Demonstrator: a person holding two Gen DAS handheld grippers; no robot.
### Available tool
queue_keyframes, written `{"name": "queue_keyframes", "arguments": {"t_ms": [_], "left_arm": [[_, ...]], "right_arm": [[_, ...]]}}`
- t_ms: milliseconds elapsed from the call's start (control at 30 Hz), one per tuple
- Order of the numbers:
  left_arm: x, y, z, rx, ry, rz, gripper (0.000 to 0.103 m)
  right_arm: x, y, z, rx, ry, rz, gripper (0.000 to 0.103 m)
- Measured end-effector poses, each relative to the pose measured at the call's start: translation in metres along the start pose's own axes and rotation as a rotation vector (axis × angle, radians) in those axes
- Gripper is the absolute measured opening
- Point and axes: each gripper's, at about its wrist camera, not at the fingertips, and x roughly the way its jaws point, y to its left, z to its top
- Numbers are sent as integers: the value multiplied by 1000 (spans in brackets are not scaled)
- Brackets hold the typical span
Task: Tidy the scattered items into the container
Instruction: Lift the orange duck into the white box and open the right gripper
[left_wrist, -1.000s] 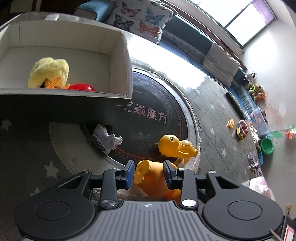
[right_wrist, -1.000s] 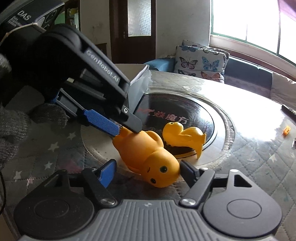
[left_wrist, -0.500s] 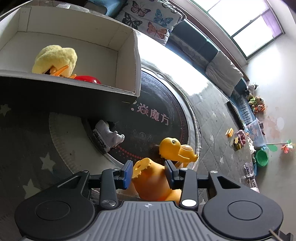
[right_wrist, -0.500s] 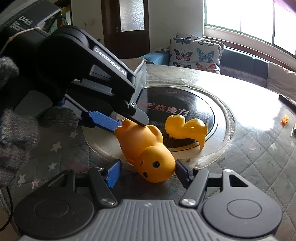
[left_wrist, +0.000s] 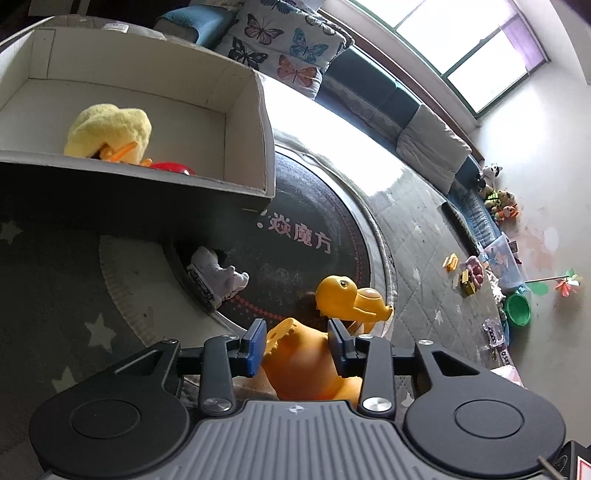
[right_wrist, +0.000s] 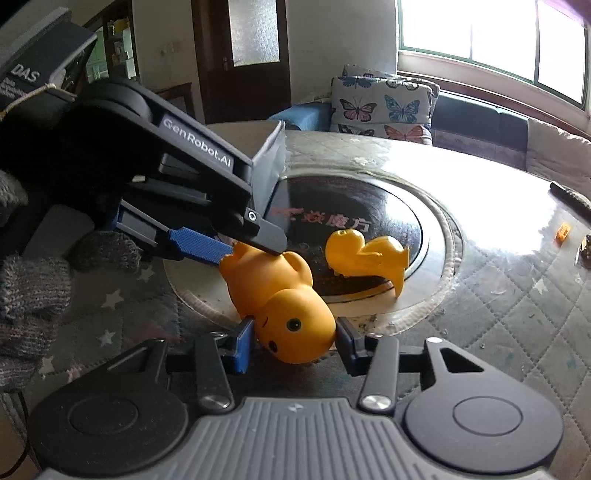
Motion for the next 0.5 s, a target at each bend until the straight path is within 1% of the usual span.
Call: {"name": "queue_keyframes", "arguments": {"t_ms": [133, 267, 367, 500], "left_arm": [[-16, 1, 5, -1, -32, -15, 39], [-38, -1, 18, 17, -101, -16, 38], [-51, 0, 32, 24, -155, -13, 38], [-63, 6, 58, 26, -221, 6, 38]], "right_arm": [[-10, 8, 9, -8, -34, 10, 46], [-15, 17, 26, -19, -83, 22, 46], [-13, 23, 45, -18, -117, 41, 46], [1, 34, 73, -31, -158, 57, 46]]}}
